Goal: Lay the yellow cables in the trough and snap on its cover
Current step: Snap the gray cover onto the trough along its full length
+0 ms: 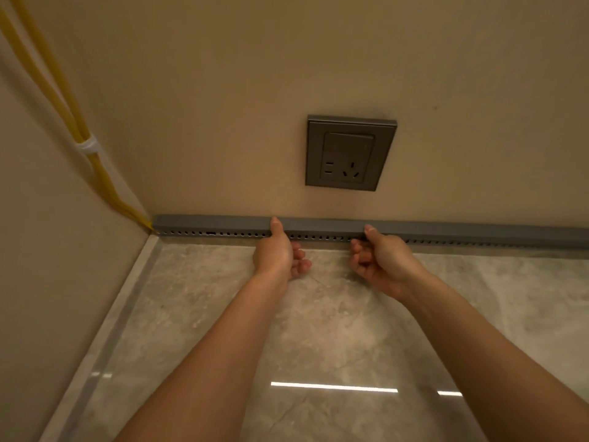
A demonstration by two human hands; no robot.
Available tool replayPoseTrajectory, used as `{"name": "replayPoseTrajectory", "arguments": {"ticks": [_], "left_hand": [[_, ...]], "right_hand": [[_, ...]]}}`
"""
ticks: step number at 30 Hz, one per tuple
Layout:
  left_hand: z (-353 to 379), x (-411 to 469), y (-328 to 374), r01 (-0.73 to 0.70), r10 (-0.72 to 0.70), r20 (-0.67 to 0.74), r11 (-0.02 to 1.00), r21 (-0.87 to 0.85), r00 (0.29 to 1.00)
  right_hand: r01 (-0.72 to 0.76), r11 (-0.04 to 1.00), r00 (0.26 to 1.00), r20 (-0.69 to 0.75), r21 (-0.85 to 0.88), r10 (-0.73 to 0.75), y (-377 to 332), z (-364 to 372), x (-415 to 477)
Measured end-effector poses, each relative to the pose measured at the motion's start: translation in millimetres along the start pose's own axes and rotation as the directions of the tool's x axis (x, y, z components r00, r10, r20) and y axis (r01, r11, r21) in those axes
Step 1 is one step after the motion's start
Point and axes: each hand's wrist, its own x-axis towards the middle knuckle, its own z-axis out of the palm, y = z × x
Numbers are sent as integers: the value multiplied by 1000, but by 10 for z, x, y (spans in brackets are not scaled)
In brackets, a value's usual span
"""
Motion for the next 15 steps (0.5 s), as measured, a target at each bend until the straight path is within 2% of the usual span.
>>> {"name": "replayPoseTrajectory", "arguments": {"ticks": [4, 7, 9, 11, 15], "left_hand": [[386, -90, -165, 17, -25, 106, 997, 74, 994], [626, -128, -194, -1, -6, 51, 989, 149, 999], [668, -110, -157, 35, -39, 25, 990, 137, 999], [676, -111, -96, 97, -104, 58, 989, 109, 993], [696, -119, -47, 126, -140, 95, 981, 145, 985]], "right_hand": [[-8, 999, 1000, 10, -47, 8, 26, 1, 24], [-66, 998, 997, 45, -9, 66, -36, -39, -1], [-106, 994, 991, 75, -20, 108, -59, -52, -13], [-124, 992, 989, 75, -23, 126, -73, -52, -23], [-134, 990, 990, 41, -47, 136, -50, -32, -57]]}}
